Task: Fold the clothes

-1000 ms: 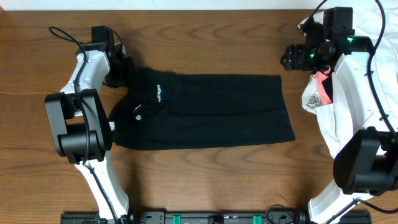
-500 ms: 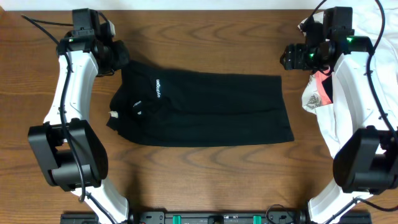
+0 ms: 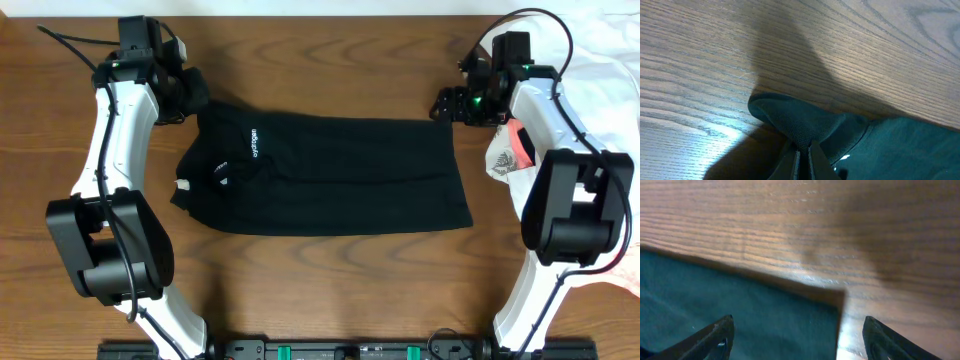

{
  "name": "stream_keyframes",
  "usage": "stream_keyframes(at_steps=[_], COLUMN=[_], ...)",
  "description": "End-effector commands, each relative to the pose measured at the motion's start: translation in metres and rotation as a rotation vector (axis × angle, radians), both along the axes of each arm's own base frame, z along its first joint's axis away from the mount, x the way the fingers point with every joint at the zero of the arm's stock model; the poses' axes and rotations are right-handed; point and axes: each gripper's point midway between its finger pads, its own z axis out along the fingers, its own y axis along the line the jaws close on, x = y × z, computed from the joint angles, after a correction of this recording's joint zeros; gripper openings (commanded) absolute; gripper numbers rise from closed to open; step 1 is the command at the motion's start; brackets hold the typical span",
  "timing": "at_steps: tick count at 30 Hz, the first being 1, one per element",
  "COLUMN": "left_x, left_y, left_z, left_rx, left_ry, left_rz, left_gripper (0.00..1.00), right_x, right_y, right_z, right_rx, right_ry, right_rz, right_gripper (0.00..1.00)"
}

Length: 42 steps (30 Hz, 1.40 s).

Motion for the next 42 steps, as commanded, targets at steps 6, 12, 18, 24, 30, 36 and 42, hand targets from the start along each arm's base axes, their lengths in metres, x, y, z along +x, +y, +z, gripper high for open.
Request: stream_keyframes(at_steps=[6, 12, 18, 24, 30, 36, 42], left_x=[-0.002, -0.002, -0.002, -0.002, -0.002, -0.002, -0.002], left_y=[0.003, 0.003, 0.003, 0.003, 0.003, 0.003, 0.003], left_z=[-0.006, -0.009, -0.009, -0.009, -0.009, -0.009, -0.009], left_rx=[0.011, 0.010, 0.010, 0.010, 0.010, 0.010, 0.010], left_ry=[0.013, 0.019, 0.018, 0.018, 0.018, 0.018, 0.018], left_rz=[-0.008, -0.008, -0.008, -0.008, -0.008, -0.008, -0.008], left_gripper=[0.06, 0.06, 0.06, 0.06, 0.06, 0.06, 0.06], right_x=[0.009, 0.014, 0.013, 0.006, 0.000, -0.010, -0.012], right_y=[0.008, 0.007, 0.006, 0.008, 0.012, 0.012, 0.011], right_z=[-0.008, -0.027, -0.044, -0.066, -0.067, -0.069, -0.070], right_rx=[0.033, 0.030, 0.022, 0.031, 0.053, 0.055, 0.055], right_ry=[-0.029, -0.018, 0.007, 0.066, 0.090, 0.137, 0.146], right_rz=[0.027, 0.019, 0.014, -0.001, 0.006, 0.004, 0.002], right_gripper=[0.80, 0.79, 0.79, 0.68, 0.35, 0.36, 0.35])
